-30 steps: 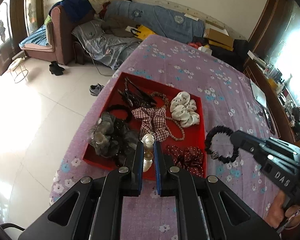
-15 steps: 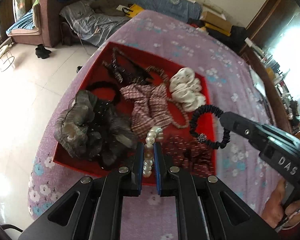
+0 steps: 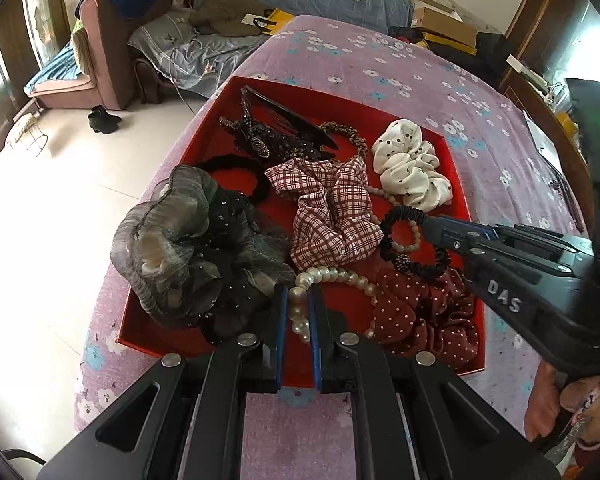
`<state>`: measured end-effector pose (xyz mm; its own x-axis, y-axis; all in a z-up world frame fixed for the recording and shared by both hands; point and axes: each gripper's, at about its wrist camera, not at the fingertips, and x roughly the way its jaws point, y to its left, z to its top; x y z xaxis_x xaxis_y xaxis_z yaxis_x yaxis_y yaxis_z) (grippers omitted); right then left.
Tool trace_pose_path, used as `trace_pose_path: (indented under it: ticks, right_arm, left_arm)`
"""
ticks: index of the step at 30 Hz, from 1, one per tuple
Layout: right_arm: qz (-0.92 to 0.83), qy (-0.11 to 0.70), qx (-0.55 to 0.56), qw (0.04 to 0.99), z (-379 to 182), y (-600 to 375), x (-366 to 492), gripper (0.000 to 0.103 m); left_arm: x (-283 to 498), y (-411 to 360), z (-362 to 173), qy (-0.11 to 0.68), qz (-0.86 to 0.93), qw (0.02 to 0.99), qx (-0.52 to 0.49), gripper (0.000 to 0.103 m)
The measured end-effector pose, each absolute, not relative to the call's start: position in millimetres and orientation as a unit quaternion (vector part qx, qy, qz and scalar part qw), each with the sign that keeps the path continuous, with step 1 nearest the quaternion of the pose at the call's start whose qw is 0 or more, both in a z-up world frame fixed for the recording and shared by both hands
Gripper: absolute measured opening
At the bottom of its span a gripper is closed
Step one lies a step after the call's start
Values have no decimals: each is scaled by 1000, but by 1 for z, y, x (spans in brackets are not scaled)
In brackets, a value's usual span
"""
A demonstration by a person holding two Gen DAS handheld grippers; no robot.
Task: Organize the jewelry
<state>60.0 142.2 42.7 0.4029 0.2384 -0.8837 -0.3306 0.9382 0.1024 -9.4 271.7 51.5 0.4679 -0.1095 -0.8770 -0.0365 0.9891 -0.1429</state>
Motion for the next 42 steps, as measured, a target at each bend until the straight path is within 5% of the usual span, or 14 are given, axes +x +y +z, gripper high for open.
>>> trace_pose_path:
  ticks: [13, 18, 36, 42]
  right_arm:
    - [161, 510, -61, 842, 57, 142, 60, 11]
    - [166, 497, -35, 851, 73, 139, 47, 25]
    - [140, 484, 7, 864, 90, 121, 0, 26]
    - [128, 490, 10, 862, 88, 115, -10, 26]
  left_arm:
    - [-20, 274, 78, 499, -27, 862, -80, 10]
    - [-26, 278, 92, 489, -13, 869, -78, 35]
    - [-37, 292, 111, 469, 32, 880, -60, 41]
    - [-44, 290, 115, 452, 58, 889, -39, 52]
